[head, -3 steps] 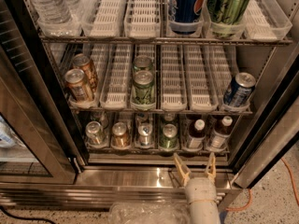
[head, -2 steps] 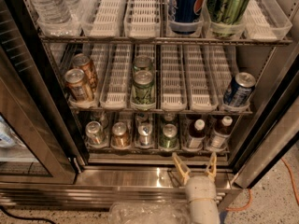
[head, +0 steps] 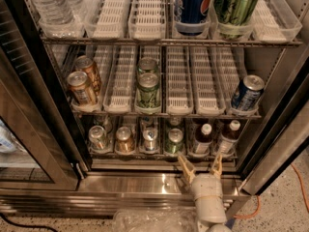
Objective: Pick blue plastic bottle from bottom shelf of fridge
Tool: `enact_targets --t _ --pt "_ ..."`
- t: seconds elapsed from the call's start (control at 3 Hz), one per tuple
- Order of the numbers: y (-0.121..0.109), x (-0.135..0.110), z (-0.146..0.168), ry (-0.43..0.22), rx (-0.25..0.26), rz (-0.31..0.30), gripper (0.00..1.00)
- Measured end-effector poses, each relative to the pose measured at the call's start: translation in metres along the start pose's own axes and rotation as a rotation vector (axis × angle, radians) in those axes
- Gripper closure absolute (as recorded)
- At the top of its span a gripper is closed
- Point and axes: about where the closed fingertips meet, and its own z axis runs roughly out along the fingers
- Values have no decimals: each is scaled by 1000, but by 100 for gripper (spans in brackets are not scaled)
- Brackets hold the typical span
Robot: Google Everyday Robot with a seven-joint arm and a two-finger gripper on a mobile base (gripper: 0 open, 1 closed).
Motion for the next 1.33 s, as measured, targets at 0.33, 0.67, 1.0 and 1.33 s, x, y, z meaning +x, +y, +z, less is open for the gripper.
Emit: enact_targets --t 0.33,0.67,1.0,1.33 --pt "1 -1 21 6 6 6 37" --pt "-5 7 61 17 43 21 29" --pt "-6 8 71 16 52 19 28" --pt "-7 8 76 12 63 24 47"
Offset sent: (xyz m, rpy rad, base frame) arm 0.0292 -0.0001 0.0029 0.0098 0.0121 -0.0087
